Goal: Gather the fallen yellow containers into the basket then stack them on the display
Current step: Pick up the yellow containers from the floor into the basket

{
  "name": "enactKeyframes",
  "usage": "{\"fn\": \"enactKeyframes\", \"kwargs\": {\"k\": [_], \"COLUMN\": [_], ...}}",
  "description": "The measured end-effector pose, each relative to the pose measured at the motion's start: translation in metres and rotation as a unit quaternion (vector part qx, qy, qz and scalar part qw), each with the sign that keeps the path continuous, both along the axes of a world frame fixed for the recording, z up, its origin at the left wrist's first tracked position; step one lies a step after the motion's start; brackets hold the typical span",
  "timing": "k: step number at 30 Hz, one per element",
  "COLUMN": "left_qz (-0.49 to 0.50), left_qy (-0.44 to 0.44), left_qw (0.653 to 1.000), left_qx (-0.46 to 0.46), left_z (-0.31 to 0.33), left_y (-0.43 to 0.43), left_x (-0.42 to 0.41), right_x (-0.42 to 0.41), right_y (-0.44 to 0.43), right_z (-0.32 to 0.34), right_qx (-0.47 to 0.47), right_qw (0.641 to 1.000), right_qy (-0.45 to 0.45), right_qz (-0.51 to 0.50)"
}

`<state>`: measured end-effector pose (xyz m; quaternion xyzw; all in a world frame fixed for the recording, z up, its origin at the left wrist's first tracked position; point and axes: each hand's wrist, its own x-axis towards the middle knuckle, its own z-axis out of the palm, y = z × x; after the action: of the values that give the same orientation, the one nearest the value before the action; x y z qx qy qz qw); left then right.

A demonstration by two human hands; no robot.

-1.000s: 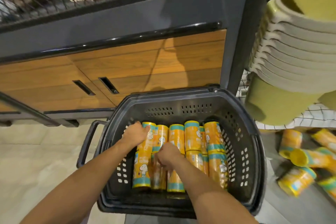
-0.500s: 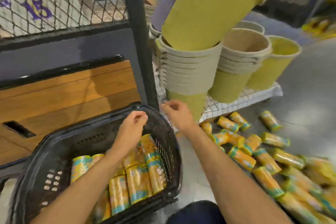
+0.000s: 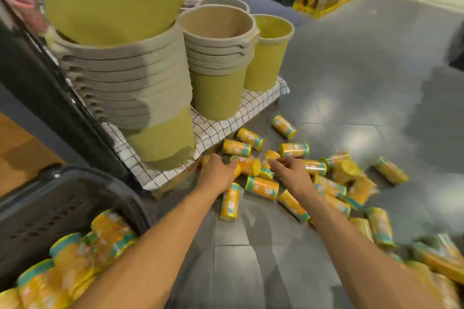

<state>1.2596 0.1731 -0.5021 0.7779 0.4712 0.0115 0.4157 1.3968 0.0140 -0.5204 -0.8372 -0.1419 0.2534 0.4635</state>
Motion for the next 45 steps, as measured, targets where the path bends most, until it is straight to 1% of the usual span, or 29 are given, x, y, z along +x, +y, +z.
{"fn": "enactKeyframes", "kwargs": {"k": [2,4,8,11,14,16,19,24,26,29,31,33,35,37,39,42,44,45], "left_qz": [0.007,-0.005,-0.087,-0.147,-0.202,-0.238,-0.270,-0.311,-0.319,-0.317,-0.303,-0.282,-0.259,-0.231,-0.203,-0.159,-0.125,-0.109], "left_qy": [0.013,0.024,0.083,0.115,0.185,0.231,0.256,0.293,0.296,0.281,0.264,0.245,0.225,0.195,0.161,0.110,0.050,0.017], "left_qw": [1.000,1.000,0.992,0.981,0.959,0.939,0.920,0.890,0.886,0.891,0.902,0.914,0.928,0.945,0.960,0.977,0.989,0.993], "left_qx": [-0.011,-0.002,0.049,0.057,0.066,0.092,0.122,0.160,0.160,0.159,0.159,0.157,0.147,0.126,0.103,0.093,0.061,0.042], "left_z": [-0.013,-0.027,-0.068,-0.105,-0.145,-0.171,-0.200,-0.219,-0.218,-0.210,-0.194,-0.170,-0.138,-0.105,-0.073,-0.013,0.027,0.047], "left_y": [0.015,0.035,0.063,0.075,0.084,0.089,0.095,0.106,0.108,0.113,0.115,0.115,0.111,0.105,0.099,0.086,0.081,0.080], "left_x": [0.013,0.026,0.040,0.057,0.078,0.089,0.099,0.118,0.120,0.119,0.117,0.114,0.106,0.094,0.078,0.047,0.020,0.004], "right_x": [0.006,0.013,0.009,-0.004,-0.017,-0.024,-0.036,-0.051,-0.052,-0.044,-0.036,-0.031,-0.030,-0.030,-0.034,-0.049,-0.061,-0.069], "right_y": [0.005,0.011,0.022,0.030,0.044,0.054,0.076,0.109,0.115,0.113,0.101,0.082,0.064,0.052,0.045,0.046,0.050,0.054], "right_z": [-0.017,-0.045,-0.111,-0.165,-0.203,-0.220,-0.241,-0.257,-0.260,-0.265,-0.269,-0.257,-0.224,-0.182,-0.141,-0.077,-0.033,-0.010], "right_qx": [-0.011,-0.028,-0.046,-0.049,-0.058,-0.061,-0.090,-0.158,-0.179,-0.164,-0.117,-0.044,0.021,0.062,0.080,0.073,0.070,0.081], "right_qw": [0.999,0.996,0.990,0.986,0.986,0.984,0.981,0.980,0.977,0.975,0.976,0.978,0.977,0.974,0.974,0.982,0.985,0.983], "right_qy": [0.036,0.081,0.132,0.157,0.158,0.167,0.170,0.113,0.101,0.137,0.162,0.178,0.190,0.201,0.204,0.174,0.147,0.148], "right_qz": [-0.002,-0.005,-0.007,-0.020,-0.019,-0.022,-0.031,-0.044,-0.055,-0.068,-0.085,-0.102,-0.095,-0.084,-0.061,-0.003,0.051,0.074]}}
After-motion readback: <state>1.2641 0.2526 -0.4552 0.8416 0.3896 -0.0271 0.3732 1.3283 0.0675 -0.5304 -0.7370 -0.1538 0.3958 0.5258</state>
